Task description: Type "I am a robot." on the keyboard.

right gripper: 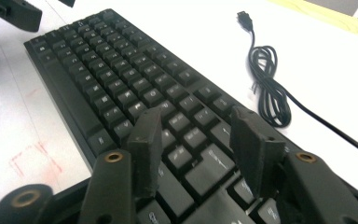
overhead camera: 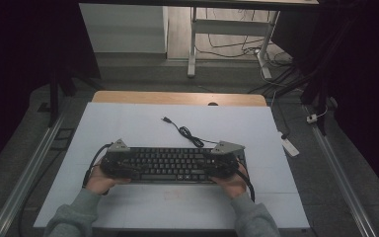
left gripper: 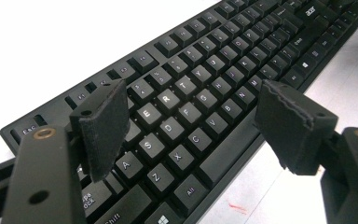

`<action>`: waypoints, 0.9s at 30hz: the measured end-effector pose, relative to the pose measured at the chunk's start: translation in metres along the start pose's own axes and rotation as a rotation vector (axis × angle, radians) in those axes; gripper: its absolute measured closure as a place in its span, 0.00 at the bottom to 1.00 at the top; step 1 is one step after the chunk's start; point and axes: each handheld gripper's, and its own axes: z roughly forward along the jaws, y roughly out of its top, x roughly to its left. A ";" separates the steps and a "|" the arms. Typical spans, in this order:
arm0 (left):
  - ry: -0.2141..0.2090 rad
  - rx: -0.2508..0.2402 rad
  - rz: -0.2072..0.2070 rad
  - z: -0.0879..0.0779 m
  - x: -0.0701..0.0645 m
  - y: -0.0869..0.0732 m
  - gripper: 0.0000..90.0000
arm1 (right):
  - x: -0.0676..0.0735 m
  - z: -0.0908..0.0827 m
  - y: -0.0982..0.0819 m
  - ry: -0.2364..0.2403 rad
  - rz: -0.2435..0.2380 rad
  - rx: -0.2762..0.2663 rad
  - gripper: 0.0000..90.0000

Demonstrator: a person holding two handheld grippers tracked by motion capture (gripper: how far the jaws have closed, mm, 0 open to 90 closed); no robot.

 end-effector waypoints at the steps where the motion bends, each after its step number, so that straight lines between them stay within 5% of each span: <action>1: 0.000 0.001 0.000 0.000 0.000 0.000 0.29 | 0.000 0.002 0.002 0.003 -0.004 0.002 0.64; 16: -0.005 0.009 0.004 0.003 0.000 0.000 0.29 | 0.011 0.032 0.018 0.097 -0.022 0.057 0.99; 27: -0.007 0.015 0.009 0.003 0.000 0.000 0.29 | 0.017 0.058 0.026 0.101 -0.027 0.097 0.99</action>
